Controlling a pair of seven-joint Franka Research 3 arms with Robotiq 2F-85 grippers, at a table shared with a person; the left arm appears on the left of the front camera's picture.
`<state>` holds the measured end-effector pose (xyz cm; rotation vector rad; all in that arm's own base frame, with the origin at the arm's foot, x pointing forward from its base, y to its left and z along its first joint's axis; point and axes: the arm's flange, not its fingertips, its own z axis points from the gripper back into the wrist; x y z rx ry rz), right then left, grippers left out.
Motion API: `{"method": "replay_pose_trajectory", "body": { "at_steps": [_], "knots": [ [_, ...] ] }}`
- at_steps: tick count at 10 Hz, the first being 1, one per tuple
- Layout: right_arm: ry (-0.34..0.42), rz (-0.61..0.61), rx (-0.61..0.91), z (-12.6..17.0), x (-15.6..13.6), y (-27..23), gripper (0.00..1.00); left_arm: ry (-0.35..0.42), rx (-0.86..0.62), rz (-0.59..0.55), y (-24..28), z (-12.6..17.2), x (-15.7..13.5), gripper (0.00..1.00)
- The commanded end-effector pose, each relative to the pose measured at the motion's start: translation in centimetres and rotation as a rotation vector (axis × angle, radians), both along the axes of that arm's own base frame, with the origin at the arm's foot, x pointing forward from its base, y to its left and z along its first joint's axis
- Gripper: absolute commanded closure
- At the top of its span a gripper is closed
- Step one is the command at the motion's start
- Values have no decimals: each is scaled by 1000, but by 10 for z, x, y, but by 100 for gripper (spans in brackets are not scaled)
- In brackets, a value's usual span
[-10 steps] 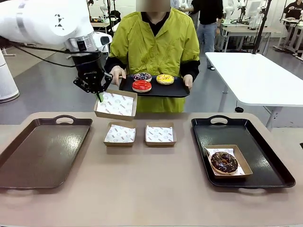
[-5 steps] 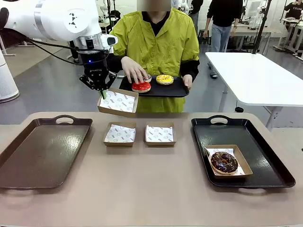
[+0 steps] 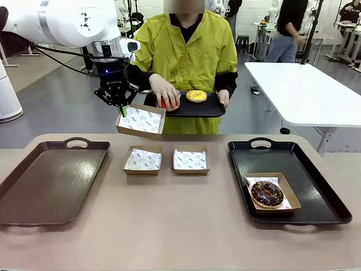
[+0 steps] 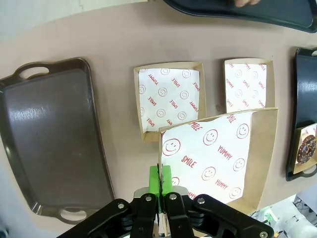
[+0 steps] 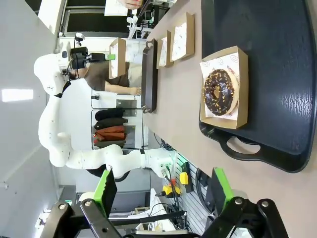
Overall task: Individually package the donuts and arrange them on the tray.
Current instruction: Place the picked Paper togo box on the Handle tray while simultaneously picking up another Paper togo box from the table with the other hand.
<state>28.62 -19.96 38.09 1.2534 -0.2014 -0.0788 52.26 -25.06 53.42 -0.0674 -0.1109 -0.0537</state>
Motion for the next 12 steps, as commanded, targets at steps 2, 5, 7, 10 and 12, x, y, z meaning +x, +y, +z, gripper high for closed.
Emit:
{"method": "replay_pose_trajectory", "body": {
  "at_steps": [2, 5, 7, 10, 12],
  "knots": [
    [4, 3, 13, -1, -1, 0, 0, -5, 2, 14, 4, -2, -6, 100],
    [4, 3, 13, -1, -1, 0, 0, -5, 2, 14, 4, -2, -6, 100],
    [4, 3, 13, -1, -1, 0, 0, -5, 2, 14, 4, -2, -6, 100],
    [4, 3, 13, -1, -1, 0, 0, -5, 2, 14, 4, -2, -6, 100],
    [4, 3, 13, -1, -1, 0, 0, -5, 2, 14, 4, -2, -6, 100]
  ]
}}
